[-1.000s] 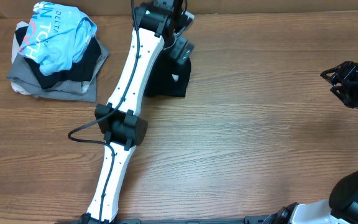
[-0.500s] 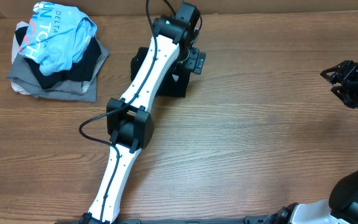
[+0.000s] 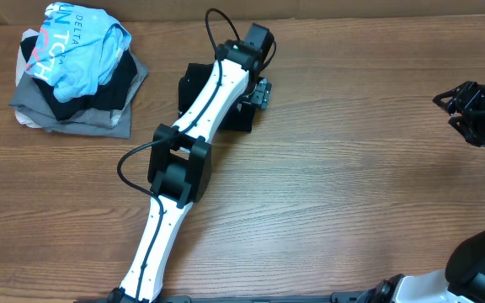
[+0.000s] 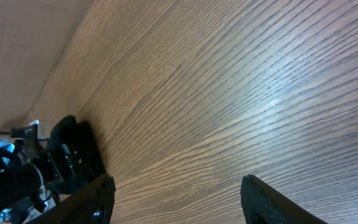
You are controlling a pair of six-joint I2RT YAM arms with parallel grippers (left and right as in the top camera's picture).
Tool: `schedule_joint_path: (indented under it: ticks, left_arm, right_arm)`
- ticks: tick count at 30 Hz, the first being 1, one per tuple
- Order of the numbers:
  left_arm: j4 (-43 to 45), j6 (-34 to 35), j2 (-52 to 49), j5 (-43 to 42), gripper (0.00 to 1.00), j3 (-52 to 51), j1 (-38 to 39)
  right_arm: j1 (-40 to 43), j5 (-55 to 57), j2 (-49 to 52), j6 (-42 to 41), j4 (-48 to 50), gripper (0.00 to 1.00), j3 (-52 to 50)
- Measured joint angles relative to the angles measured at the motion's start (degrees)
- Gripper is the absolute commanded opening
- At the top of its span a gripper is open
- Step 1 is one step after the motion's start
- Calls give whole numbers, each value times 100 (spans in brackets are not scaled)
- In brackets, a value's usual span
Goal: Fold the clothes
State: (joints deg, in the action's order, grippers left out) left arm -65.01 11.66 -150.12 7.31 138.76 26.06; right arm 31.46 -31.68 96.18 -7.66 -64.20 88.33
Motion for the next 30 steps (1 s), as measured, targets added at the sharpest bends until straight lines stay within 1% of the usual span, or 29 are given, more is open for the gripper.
schedule_joint_path:
  ticks: [1,3,4,5,6,7,8,9,11,12,13,17,20,22,24,27,30]
  left_arm:
    - [39,2,24,83,77,-57,24]
    - [129,-7,66,251,68,-190,61]
    - [160,-7,79,308,61,-236,76]
    - [190,11,96,369,52,-282,85]
    - [208,-17,109,422,50,-321,85]
    - [232,-31,131,474,49,-363,85]
    - [262,-35,151,505,44,-411,85]
    - [297,-24,168,529,37,-459,85]
    - [339,11,208,579,14,-535,87]
    - [339,9,221,581,6,-555,85]
    - [337,17,238,581,4,-564,85]
    - [221,0,258,577,4,-514,85]
    - [-345,-22,256,492,4,-264,44]
    - [-756,-111,243,442,4,83,-11]
    - [-1104,-249,238,404,4,647,-111]
    - [-1451,-529,302,404,4,1587,-328]
    - [-1648,-785,608,538,4,2321,-581]
  right_arm:
    - [0,4,0,2,0,68,0]
    - [0,15,0,4,2,68,0]
    - [0,17,0,4,4,68,0]
    - [0,15,0,7,4,68,0]
    - [0,15,0,9,4,68,0]
    - [0,15,0,11,4,68,0]
    - [0,17,0,15,4,68,0]
    - [0,17,0,17,7,68,0]
    - [0,15,0,20,7,68,0]
    - [0,15,0,20,7,68,0]
    - [0,17,0,20,9,68,0]
    - [2,17,0,20,15,68,0]
    - [0,42,0,22,13,68,0]
    - [0,63,0,20,15,68,0]
    - [0,66,0,17,13,68,0]
    - [0,68,0,20,4,69,0]
    - [0,74,0,22,-37,69,0]
